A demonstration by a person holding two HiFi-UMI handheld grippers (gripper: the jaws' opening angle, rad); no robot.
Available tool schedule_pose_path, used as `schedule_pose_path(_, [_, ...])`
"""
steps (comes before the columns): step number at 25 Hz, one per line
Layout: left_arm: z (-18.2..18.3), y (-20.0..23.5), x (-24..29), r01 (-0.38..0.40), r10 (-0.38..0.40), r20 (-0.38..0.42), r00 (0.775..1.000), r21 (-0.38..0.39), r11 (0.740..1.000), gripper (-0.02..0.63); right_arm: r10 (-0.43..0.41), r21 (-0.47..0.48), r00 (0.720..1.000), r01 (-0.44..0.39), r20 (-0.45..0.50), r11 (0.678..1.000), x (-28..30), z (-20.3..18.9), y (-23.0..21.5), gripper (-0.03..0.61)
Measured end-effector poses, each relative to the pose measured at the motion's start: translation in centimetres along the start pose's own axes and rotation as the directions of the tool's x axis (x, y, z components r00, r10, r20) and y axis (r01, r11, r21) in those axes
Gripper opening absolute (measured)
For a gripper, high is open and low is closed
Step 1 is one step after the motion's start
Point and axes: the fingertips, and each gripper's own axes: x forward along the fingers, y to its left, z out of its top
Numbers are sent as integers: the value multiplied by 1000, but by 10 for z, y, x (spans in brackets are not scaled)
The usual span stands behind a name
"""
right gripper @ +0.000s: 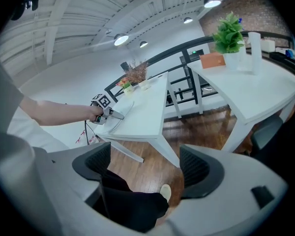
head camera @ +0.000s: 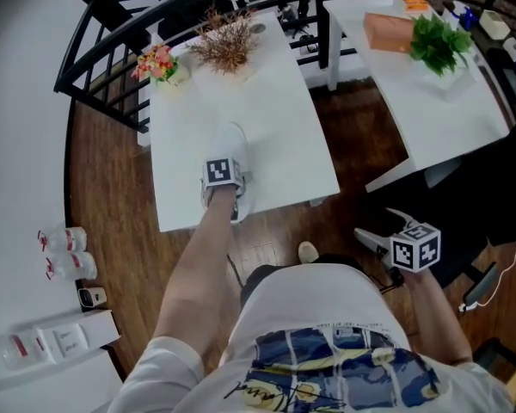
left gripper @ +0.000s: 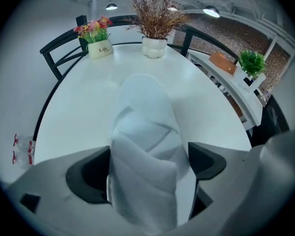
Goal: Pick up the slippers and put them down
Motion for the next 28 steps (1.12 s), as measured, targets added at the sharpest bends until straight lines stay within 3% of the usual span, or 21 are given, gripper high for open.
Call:
schedule_pose_path(6, [-4, -3, -33, 35, -35, 31, 999, 1, 999, 480, 41, -27, 999, -41, -1, 999, 4, 5, 9, 459])
schedule_pose_path(15, [-18, 15, -71, 16, -16, 84, 996, 3, 1000, 443, 94, -48, 995, -95, -17, 994, 20, -2, 26, 459])
schedule_pose_path(28, [-57, 58, -130, 24, -18, 178, 984, -32, 999, 437, 162, -165, 979, -181, -124, 970, 53, -12, 85, 459])
